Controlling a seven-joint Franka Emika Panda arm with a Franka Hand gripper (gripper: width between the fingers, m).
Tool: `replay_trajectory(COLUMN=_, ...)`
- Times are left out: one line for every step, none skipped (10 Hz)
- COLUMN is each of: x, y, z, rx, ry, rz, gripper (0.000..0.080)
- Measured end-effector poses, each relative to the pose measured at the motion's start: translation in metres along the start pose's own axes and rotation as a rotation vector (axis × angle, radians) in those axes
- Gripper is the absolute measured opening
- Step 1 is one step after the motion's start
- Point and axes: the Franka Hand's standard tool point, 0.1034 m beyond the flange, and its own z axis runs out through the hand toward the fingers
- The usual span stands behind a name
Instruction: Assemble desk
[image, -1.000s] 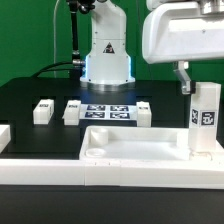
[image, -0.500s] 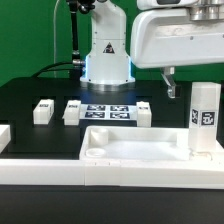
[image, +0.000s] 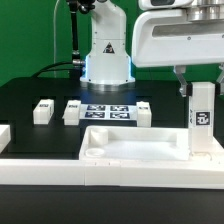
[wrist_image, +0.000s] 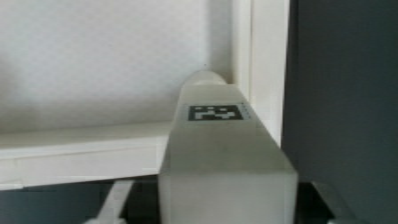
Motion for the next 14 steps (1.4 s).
replay_trajectory(x=0.000, y=-0.001, z=0.000, rx=0.004, ry=-0.001, rz=0.087, gripper=0.0289)
replay_trajectory(x=-0.001, y=-0.001, z=0.001, rx=0.008, ry=-0.003, rz=0.176, gripper=0.0289)
replay_trajectory(x=0.001, y=-0.003, z=0.001, rx=0.016, ry=-0.006, rz=0.363, gripper=0.0289)
replay_trajectory(x=-0.001, y=-0.007, z=0.001, rx=0.012, ry=-0.009, rz=0.534, gripper=0.0289)
replay_trajectory(x=0.000, y=-0.007, z=0.002, rx=0.022, ry=-0.007, rz=0.673, gripper=0.0289)
replay_trajectory(x=0.003, y=-0.003, z=0.003, rx=0.060, ry=0.000, rz=0.860, gripper=0.0290)
replay_trajectory(x=0.003, y=0.000, z=0.003, rx=0.091, ry=0.000, rz=0.994, gripper=0.0290)
replay_trajectory(x=0.003, y=0.003, z=0.003, rx=0.106, ry=-0.012, rz=1.052, gripper=0.0291)
replay_trajectory(x=0.004, y=0.005, z=0.002, rx=0.120, ry=-0.027, rz=1.113, gripper=0.0291)
replay_trajectory(x=0.003, y=0.003, z=0.002, rx=0.120, ry=-0.037, rz=1.202, gripper=0.0291)
replay_trajectory(x=0.003, y=0.001, z=0.001, rx=0.120, ry=-0.053, rz=1.270, gripper=0.0291)
replay_trajectory(x=0.003, y=0.000, z=0.001, rx=0.121, ry=-0.058, rz=1.331, gripper=0.0291)
replay_trajectory(x=0.003, y=0.000, z=0.001, rx=0.121, ry=-0.057, rz=1.315, gripper=0.0291)
replay_trajectory(x=0.003, y=0.000, z=0.001, rx=0.122, ry=-0.055, rz=1.286, gripper=0.0368)
